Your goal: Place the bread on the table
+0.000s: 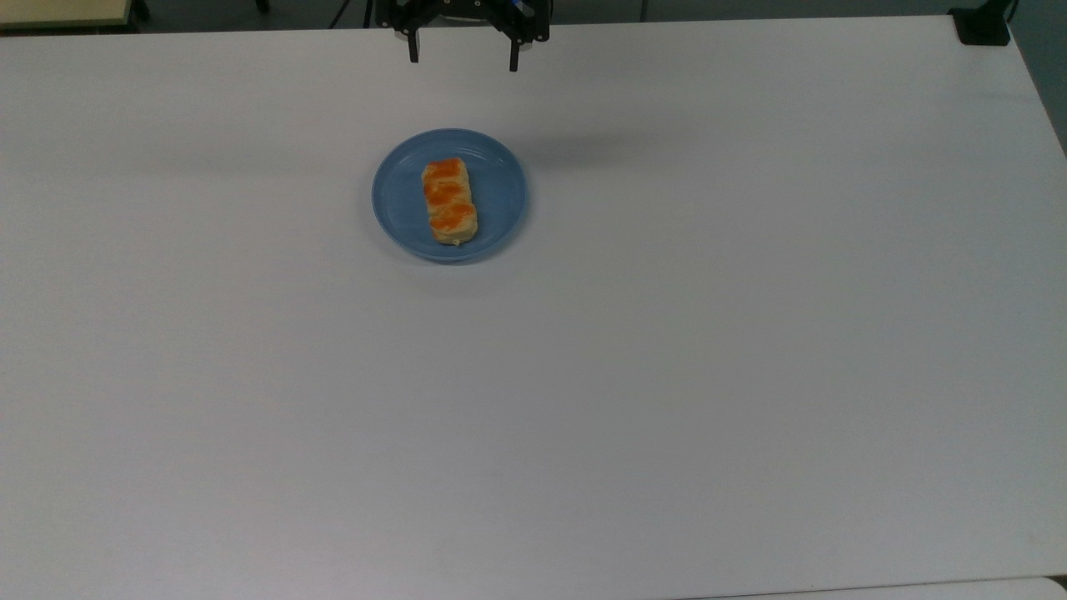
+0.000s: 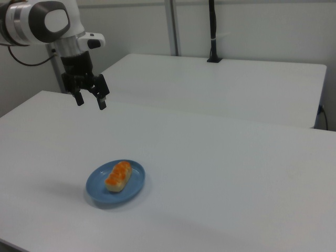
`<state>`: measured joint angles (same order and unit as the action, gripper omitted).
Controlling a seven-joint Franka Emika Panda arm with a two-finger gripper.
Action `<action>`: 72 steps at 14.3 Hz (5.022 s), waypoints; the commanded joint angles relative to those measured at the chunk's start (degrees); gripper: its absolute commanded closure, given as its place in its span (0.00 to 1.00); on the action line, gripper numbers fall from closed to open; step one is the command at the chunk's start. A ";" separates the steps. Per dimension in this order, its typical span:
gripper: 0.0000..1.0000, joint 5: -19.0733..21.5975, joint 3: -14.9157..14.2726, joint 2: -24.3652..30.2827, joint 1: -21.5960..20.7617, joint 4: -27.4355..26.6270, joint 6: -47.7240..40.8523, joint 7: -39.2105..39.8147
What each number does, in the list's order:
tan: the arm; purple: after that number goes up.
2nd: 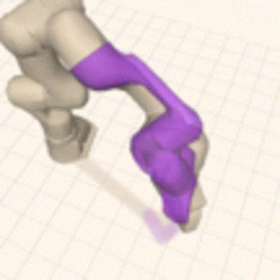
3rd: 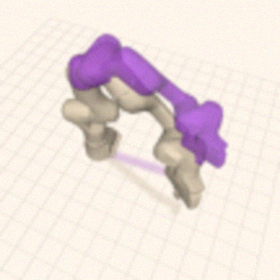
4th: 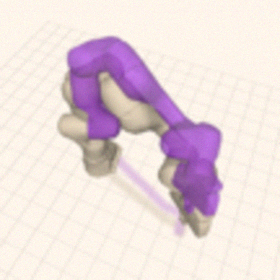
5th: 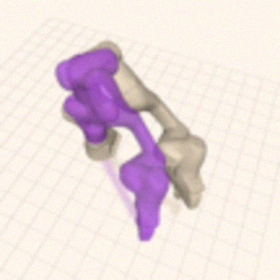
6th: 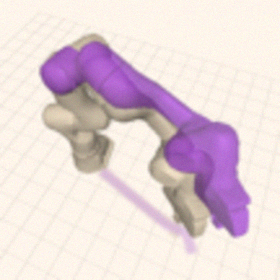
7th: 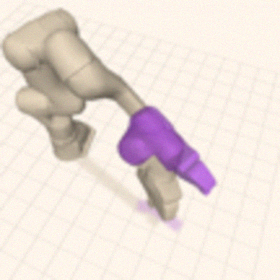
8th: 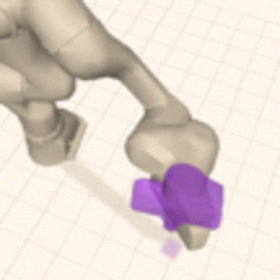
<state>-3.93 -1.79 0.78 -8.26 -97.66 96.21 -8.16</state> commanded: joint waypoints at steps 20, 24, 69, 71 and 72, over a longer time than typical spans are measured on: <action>0.00 -3.71 -0.40 -10.80 2.72 -19.14 22.34 7.72; 0.06 -6.00 -0.40 -11.15 3.42 -21.77 26.21 7.81; 0.00 -0.03 -0.23 -3.25 2.72 6.61 -4.10 5.17; 0.00 -0.03 -0.23 -3.24 2.72 6.61 -4.28 5.17; 0.00 -0.03 -0.23 -3.24 2.72 6.61 -4.28 5.17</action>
<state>-4.89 -1.74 -4.47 -5.19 -88.77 92.57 -1.94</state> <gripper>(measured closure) 0.000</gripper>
